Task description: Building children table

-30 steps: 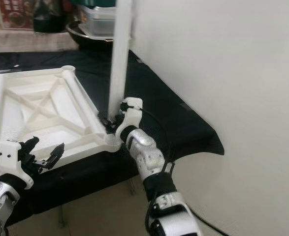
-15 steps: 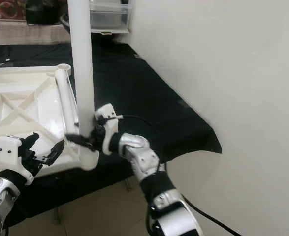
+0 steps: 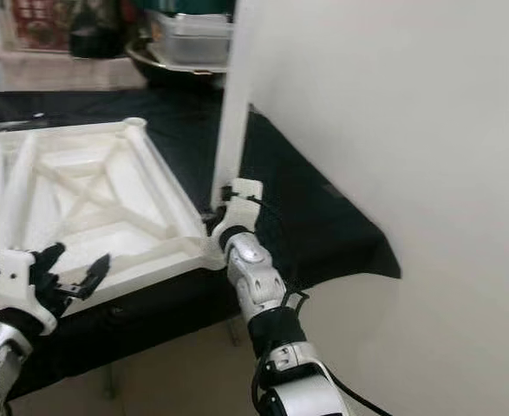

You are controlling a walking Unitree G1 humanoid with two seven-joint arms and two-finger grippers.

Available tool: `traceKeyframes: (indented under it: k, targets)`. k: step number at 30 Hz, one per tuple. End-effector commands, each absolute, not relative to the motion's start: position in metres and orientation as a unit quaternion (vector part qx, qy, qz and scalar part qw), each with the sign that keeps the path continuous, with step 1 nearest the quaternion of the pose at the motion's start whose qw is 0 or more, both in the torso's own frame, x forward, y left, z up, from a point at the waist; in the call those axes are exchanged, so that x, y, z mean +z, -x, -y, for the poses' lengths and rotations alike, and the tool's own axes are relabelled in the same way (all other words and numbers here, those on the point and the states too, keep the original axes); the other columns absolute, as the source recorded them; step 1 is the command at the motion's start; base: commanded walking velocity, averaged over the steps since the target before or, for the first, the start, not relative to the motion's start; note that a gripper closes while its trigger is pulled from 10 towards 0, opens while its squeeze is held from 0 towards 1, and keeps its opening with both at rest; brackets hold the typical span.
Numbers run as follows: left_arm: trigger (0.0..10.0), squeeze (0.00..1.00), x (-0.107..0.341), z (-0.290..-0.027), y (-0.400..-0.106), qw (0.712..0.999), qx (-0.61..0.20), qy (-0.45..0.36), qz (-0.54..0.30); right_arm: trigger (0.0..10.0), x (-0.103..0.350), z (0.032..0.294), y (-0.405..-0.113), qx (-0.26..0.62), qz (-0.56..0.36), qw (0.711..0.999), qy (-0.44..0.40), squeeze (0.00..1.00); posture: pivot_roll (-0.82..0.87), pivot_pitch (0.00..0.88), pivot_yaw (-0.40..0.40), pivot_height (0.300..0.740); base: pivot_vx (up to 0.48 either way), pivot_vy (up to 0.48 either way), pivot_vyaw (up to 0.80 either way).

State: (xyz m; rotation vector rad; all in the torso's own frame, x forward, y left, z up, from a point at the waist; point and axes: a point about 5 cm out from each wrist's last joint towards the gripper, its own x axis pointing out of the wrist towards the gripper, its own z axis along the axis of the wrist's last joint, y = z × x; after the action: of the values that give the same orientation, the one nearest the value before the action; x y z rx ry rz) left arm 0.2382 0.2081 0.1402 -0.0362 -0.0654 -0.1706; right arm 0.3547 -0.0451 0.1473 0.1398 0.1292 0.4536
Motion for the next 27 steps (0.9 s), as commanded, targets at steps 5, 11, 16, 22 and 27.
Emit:
traceKeyframes:
  k: [5, 11, 16, 22, 27]
  targets:
    - [10.0, 0.0, 0.138, -0.207, -0.238, 0.995, -0.088, 0.022, 0.032, 10.0, 0.173, 0.025, -0.341, 0.43, -0.03, 0.896, -0.107, 0.0, 0.2, 0.0, -0.162, 0.74, 0.0, 0.0, 0.0]
    - [10.0, 0.0, 0.138, -0.207, -0.239, 0.995, -0.087, 0.023, 0.033, 10.0, 0.177, 0.03, -0.309, 0.621, -0.008, 0.783, -0.034, 0.0, 0.2, 0.0, -0.163, 0.74, 0.0, 0.0, 0.0]
    - [10.0, 0.0, 0.138, -0.207, -0.239, 0.995, -0.087, 0.023, 0.033, 10.0, 0.162, 0.025, -0.309, 0.639, -0.027, 0.768, -0.009, 0.0, 0.21, 0.0, -0.177, 0.74, 0.0, 0.0, 0.0]
    - [10.0, 0.0, 0.138, -0.207, -0.238, 0.996, -0.082, 0.023, 0.035, 0.0, 0.154, 0.019, -0.337, 0.498, -0.053, 0.865, -0.023, 0.0, 0.22, 0.0, -0.181, 0.74, 0.0, 0.0, 0.0]
    - [10.0, 0.0, 0.139, -0.207, -0.237, 0.996, -0.082, 0.025, 0.036, 0.0, 0.137, 0.058, -0.368, 0.198, -0.116, 0.973, -0.038, 0.0, 0.21, 0.0, -0.179, 0.74, 0.0, 0.0, 0.0]
